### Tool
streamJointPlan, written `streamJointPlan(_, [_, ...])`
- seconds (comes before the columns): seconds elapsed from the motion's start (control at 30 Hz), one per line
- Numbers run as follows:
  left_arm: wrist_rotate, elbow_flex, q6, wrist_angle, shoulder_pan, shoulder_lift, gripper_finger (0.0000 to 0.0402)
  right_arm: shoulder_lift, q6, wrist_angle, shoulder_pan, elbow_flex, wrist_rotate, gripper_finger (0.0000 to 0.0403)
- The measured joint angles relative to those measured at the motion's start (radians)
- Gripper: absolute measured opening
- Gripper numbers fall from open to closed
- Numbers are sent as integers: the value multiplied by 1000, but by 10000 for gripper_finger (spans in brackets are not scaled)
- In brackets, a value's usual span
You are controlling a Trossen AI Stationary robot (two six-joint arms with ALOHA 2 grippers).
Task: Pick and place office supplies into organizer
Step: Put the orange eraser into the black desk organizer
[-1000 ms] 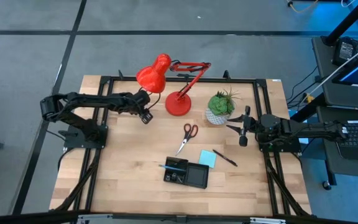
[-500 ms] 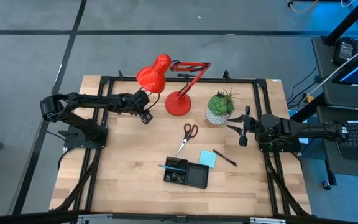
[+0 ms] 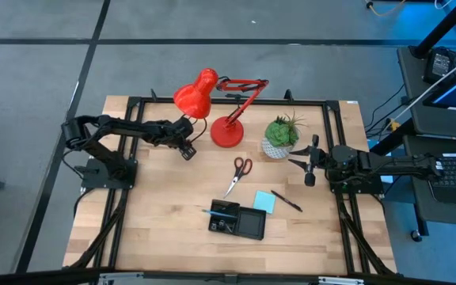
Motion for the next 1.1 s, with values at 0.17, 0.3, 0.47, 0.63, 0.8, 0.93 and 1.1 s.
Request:
streamJointPlan(0.17, [1,1,0,-5,0,16,169,0,0,0,0,0,0,123])
streamJointPlan(0.3, [4,0,31,-7,0,18,148,0,0,0,0,0,0,123])
streamJointPlan(0.47, [6,0,62,-8,-2,19,115,0,0,0,0,0,0,123])
streamJointPlan(0.63, [5,-1,62,-8,-2,20,90,0,0,0,0,0,0,123])
streamJointPlan(0.8, [9,-1,62,-9,-2,19,84,0,0,0,0,0,0,123])
streamJointPlan(0.93, [37,-4,89,-7,-5,-2,85,0,0,0,0,0,0,123])
streamJointPlan(1.1, [58,-10,99,-37,-18,-51,82,0,0,0,0,0,0,123])
